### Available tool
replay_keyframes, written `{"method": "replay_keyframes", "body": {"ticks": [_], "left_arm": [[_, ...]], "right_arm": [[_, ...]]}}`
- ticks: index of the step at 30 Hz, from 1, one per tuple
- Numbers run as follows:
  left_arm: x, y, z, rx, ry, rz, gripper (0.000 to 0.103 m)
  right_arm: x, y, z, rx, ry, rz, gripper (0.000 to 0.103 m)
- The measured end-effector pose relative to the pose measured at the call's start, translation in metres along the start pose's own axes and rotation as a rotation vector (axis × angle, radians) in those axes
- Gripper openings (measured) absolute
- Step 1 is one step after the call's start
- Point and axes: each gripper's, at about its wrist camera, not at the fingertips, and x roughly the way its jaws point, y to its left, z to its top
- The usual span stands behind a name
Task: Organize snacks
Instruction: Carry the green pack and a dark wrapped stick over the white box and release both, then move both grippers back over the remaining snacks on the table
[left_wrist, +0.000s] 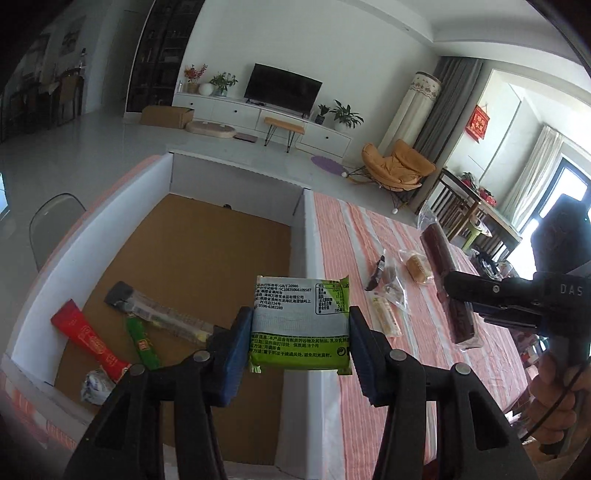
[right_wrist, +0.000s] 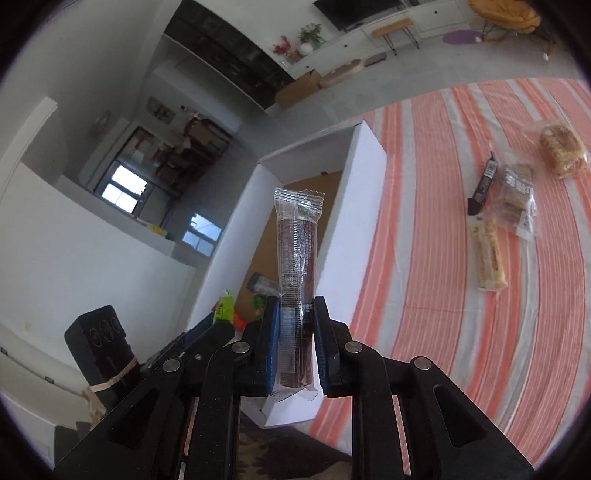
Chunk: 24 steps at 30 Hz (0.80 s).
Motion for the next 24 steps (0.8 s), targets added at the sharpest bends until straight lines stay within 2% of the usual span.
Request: {"method": "replay_keyframes", "body": {"ticks": [2, 3, 4, 5, 6, 7, 9, 11, 13, 15, 16, 17, 19, 22, 24], "left_arm": [[-0.002, 0.031, 0.000, -0.026, 0.000, 0.113, 0.051], [0.003, 0.045, -0.001, -0.038, 0.012, 0.176, 0.054], [0.005, 0.058, -0.005, -0.050, 0.025, 0.228, 0.058], [0.008, 0.067, -0.009, -0.067, 0.036, 0.266, 0.069], [0.009, 0.074, -0.012, -0.088, 0.043, 0.286, 0.077], [0.009, 0.078, -0.018, -0.105, 0.040, 0.285, 0.078], [0.008, 0.074, -0.024, -0.108, 0.024, 0.259, 0.080], [0.011, 0.055, -0.026, -0.077, 0.017, 0.224, 0.081], [0.013, 0.024, -0.027, -0.027, 0.013, 0.142, 0.081], [0.013, -0.015, -0.030, 0.036, 0.016, 0.041, 0.089], [0.014, -0.038, -0.032, 0.074, 0.019, -0.011, 0.092], [0.014, -0.064, -0.034, 0.114, 0.026, -0.065, 0.100], [0.021, -0.107, -0.045, 0.195, 0.062, -0.176, 0.103], [0.060, -0.159, -0.066, 0.271, 0.197, -0.259, 0.103], [0.094, -0.181, -0.082, 0.303, 0.253, -0.245, 0.103]], "right_arm": [[0.026, 0.037, -0.002, -0.057, 0.046, 0.058, 0.019], [0.041, 0.050, -0.003, -0.084, 0.073, 0.073, 0.023], [0.055, 0.062, -0.004, -0.112, 0.100, 0.072, 0.032], [0.065, 0.069, -0.006, -0.130, 0.120, 0.071, 0.043], [0.069, 0.070, -0.008, -0.132, 0.120, 0.073, 0.062], [0.069, 0.066, -0.008, -0.128, 0.103, 0.072, 0.064], [0.059, 0.047, -0.008, -0.125, 0.054, 0.038, 0.063], [0.043, 0.016, -0.008, -0.123, -0.015, -0.074, 0.064], [0.019, -0.029, -0.009, -0.116, -0.100, -0.240, 0.071], [-0.003, -0.085, -0.018, -0.074, -0.171, -0.444, 0.071], [-0.011, -0.113, -0.023, -0.045, -0.188, -0.548, 0.071], [-0.020, -0.143, -0.028, -0.016, -0.197, -0.657, 0.071], [-0.033, -0.195, -0.040, 0.048, -0.196, -0.813, 0.071], [-0.056, -0.251, -0.058, 0.173, -0.201, -0.898, 0.071], [-0.067, -0.262, -0.064, 0.185, -0.224, -0.929, 0.071]]}}
